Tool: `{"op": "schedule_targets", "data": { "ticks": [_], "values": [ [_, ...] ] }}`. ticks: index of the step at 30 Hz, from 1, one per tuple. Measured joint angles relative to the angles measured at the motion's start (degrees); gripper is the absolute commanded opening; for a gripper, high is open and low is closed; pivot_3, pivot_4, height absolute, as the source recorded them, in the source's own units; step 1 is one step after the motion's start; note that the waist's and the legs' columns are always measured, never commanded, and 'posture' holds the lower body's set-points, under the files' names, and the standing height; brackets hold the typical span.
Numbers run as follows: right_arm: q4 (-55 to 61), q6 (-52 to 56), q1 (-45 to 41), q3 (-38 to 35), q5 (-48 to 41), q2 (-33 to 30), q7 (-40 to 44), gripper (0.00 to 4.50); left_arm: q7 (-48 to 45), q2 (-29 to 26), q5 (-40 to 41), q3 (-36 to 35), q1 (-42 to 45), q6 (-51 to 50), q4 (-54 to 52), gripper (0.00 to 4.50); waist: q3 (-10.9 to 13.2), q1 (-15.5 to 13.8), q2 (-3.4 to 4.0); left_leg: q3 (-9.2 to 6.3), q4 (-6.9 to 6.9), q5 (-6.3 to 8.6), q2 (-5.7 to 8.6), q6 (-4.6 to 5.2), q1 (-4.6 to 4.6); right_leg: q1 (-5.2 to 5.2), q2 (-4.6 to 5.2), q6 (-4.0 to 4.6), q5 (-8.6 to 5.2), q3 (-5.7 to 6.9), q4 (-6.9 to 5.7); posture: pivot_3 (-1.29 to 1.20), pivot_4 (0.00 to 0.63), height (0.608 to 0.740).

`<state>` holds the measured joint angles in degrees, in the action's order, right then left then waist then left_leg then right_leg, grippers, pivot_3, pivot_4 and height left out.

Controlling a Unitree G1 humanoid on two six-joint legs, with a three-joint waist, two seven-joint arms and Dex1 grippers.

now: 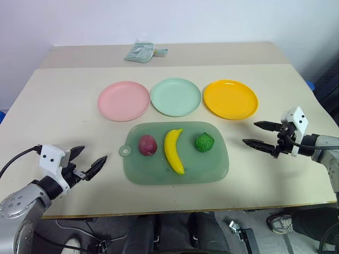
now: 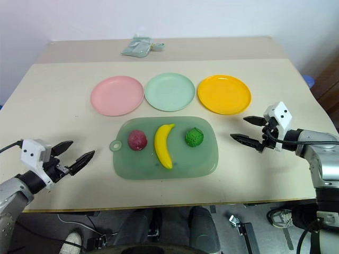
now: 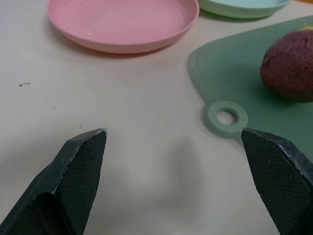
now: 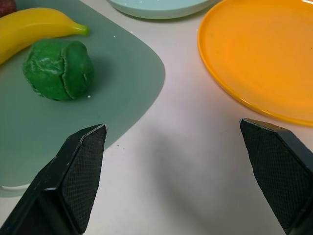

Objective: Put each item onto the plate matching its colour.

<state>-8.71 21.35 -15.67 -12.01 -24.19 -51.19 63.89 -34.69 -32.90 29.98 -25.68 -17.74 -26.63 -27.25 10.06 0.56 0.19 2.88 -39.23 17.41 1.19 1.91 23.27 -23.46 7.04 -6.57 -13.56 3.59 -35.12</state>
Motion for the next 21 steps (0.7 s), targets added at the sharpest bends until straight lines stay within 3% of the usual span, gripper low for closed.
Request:
{"op": "schedule_targets", "data": {
  "ticks": [7,21],
  "values": [
    [-7.0,-4.8,-4.9,1.3,2.8,0.1,2.3,4.43,2.0,2.5,-0.7,0.4,-0.1,1.2,-0.6,4.5,0.0,-0.1,0.0,0.01,-0.01,0.0,0.01,0.0,0.0,0.02,-0.01,0.0,0.0,0.01,0.0,0.0,0.15,0.74],
    [-16.1,-14.2,-7.0,0.0,5.4,4.9,-5.7,4.43,3.5,3.0,1.2,2.5,8.8,-1.1,1.2,4.5,0.0,-0.1,0.0,0.06,-0.05,-0.02,0.02,0.0,0.0,0.03,-0.22,-0.02,0.01,0.05,-0.05,0.0,0.15,0.74]
  ]
}}
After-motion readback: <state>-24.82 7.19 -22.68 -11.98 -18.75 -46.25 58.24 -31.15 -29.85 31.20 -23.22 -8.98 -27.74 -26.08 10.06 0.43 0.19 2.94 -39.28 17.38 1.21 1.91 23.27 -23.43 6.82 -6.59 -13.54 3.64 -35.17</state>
